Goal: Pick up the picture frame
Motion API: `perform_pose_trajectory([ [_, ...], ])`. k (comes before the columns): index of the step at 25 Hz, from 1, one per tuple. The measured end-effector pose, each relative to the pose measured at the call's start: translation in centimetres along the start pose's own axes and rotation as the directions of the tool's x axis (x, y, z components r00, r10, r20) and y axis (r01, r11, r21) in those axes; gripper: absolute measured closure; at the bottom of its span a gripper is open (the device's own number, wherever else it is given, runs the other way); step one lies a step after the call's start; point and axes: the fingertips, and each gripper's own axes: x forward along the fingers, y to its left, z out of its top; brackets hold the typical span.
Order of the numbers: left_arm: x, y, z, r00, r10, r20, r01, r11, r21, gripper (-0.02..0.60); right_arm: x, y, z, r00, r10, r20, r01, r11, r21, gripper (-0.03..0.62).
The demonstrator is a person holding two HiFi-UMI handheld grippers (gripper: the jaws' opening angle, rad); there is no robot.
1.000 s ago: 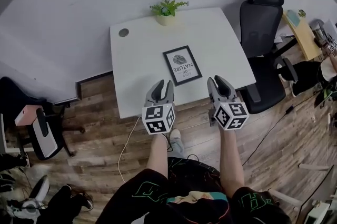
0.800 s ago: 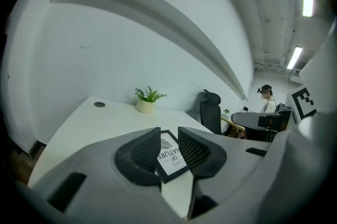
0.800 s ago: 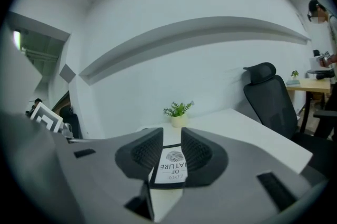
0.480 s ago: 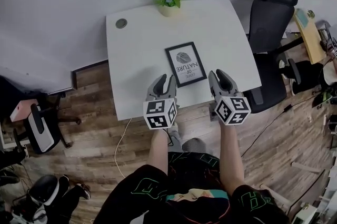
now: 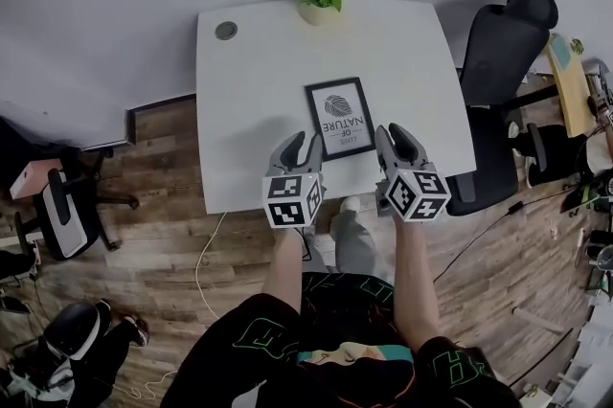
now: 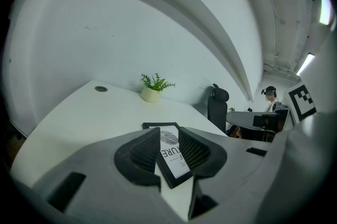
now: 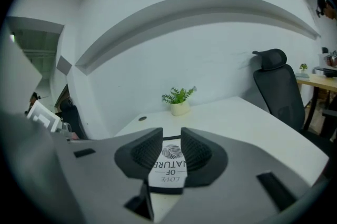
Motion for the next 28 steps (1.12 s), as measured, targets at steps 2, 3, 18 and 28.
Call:
perform_pose_trajectory([
  [2,0.7,0.1,-0.1,1.0,0.015,-0.008,-0.015,1.0,-0.003,0.466,0.9,-0.6,-0.5,1.0,0.009,-0.024,-0.009,1.0,0.01,0.48],
  [3,1.1,0.2,-0.2,1.0,0.024,-0.013,-0.024,1.0,-0.005,0.466,1.4,-1.0,-0.9,0.999,0.014,-0.037,-0.014,1.0,0.015,0.48],
  [18,7.5,2.5,-3.6,0.953,0.215,-0.212,-0.213,0.977,0.031,0.466,9.4,-5.4,-5.7,0.955,0.126,-0.267,-0.122,0.992,0.033,0.478],
  [28,8.9,3.7,-5.8,0.915,0.287,-0.285,-0.294,0.956,0.016,0.465,12.2,-5.9,-9.0,0.895,0.178,-0.408,-0.191,0.982,0.009,0.474],
])
